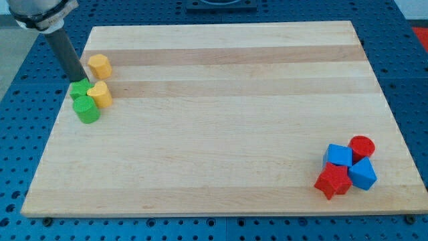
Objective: Keep the green star at the center of the board
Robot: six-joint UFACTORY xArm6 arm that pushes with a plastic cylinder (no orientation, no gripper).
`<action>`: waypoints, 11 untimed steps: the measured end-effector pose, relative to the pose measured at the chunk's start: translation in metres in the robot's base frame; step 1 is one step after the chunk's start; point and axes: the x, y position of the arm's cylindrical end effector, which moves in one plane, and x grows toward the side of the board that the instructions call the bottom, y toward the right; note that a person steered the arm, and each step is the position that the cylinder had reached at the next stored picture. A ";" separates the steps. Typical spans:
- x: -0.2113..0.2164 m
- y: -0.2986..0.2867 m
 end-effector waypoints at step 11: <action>0.030 0.047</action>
